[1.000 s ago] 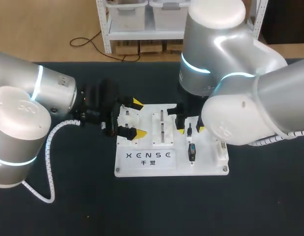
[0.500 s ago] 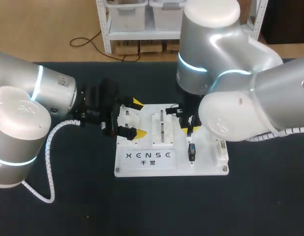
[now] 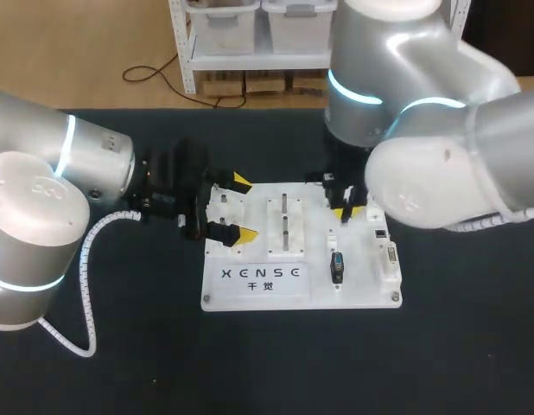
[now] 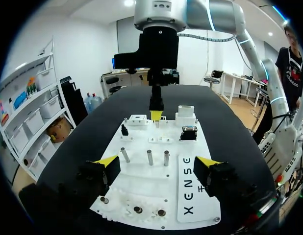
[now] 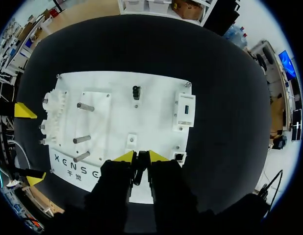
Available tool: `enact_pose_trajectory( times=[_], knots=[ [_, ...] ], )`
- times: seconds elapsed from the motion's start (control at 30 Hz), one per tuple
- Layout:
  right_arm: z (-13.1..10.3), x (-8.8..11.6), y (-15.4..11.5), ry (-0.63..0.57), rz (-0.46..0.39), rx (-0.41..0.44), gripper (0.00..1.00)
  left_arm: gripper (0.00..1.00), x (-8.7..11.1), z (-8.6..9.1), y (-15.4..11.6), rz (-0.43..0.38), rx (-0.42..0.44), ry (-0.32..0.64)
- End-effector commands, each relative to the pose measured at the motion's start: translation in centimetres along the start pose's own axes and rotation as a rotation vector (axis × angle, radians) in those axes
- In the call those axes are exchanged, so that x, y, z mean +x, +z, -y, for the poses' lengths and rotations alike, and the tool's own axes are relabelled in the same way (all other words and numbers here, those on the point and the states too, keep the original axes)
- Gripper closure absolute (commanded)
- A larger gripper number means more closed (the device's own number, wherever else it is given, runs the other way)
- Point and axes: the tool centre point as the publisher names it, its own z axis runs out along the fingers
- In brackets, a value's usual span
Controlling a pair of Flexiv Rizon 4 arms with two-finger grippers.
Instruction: Insert the Ethernet cable into its matching sockets.
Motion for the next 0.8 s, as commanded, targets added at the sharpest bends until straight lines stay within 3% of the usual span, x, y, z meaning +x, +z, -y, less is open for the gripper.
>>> enact_pose_trajectory(
  times=[0.03, 0.3, 0.8],
  knots=[
    [1.7, 0.9, -1.0, 0.013, 0.013, -0.001, 1.0, 0.0, 0.0, -0.1, 0.1, -0.001, 0.001, 0.001],
    [3.6, 1.7, -0.9, 0.032, -0.005, 0.002, 1.0, 0.0, 0.0, -0.1, 0.1, -0.001, 0.001, 0.001],
    [5.0, 1.8, 0.5, 0.042, -0.03, -0.007, 1.0, 0.0, 0.0, -0.1, 0.1, -0.001, 0.001, 0.001]
  ],
)
